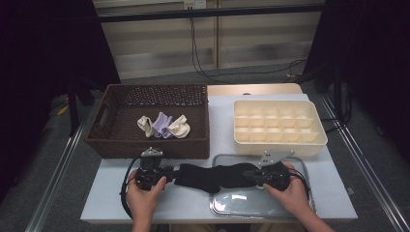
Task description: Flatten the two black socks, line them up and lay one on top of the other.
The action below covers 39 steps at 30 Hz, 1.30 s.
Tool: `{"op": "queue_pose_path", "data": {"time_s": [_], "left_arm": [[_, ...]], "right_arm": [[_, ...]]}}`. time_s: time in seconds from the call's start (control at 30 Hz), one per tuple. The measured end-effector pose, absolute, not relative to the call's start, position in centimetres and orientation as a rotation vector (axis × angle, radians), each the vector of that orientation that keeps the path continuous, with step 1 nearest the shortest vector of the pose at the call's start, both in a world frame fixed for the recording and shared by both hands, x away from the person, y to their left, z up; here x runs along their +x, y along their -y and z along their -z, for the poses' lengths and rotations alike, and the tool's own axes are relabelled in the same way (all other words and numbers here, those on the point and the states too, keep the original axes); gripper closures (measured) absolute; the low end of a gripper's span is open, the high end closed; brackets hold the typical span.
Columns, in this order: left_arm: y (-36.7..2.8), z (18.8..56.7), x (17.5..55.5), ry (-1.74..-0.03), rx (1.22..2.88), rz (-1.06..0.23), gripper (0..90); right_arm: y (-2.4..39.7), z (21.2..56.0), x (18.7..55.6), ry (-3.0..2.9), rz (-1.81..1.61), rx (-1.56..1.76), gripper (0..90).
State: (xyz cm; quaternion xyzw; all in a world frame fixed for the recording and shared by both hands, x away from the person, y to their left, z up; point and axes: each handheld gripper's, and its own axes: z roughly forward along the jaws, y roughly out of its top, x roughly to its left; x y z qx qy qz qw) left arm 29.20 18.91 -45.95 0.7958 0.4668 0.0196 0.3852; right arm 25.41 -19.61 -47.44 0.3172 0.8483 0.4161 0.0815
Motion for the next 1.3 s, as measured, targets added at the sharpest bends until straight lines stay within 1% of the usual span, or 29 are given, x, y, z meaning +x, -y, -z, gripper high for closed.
{"op": "queue_pose_path", "data": {"time_s": [0.07,0.17,0.23,0.43,0.53,0.7,0.8,1.23,1.3], "left_arm": [[-19.0,46.3,29.3,-1.184,2.007,-0.044,58.7],[-18.5,46.9,29.5,-1.181,2.006,-0.033,54.4],[-18.1,47.3,29.5,-1.17,2.022,-0.025,54.7],[-17.7,47.6,29.3,-1.148,2.036,-0.059,52.9],[-17.4,47.7,28.9,-1.116,2.056,-0.107,51.9],[-16.6,47.7,28.2,-1.096,2.093,-0.195,47.8],[-16.2,47.7,28.0,-1.079,2.124,-0.233,47.8],[-15.8,47.3,28.1,-1.14,2.146,-0.247,55.1],[-15.9,47.2,28.1,-1.16,2.141,-0.228,60.7]], "right_arm": [[19.6,47.4,25.3,-2.525,-1.252,0.951,85.6],[19.7,47.0,25.3,-2.5,-1.261,0.95,84.4],[20.0,46.8,25.5,-2.476,-1.264,0.959,84.7],[21.1,46.5,25.9,-2.436,-1.274,0.991,85.3],[21.2,46.6,26.0,-2.432,-1.273,1.001,85.2],[21.2,46.4,25.9,-2.42,-1.273,1.002,85.2],[21.2,46.3,25.9,-2.416,-1.274,1.002,85.4],[21.0,46.5,25.7,-2.429,-1.259,0.999,85.4],[20.9,46.6,25.7,-2.429,-1.263,0.996,85.4]]}}
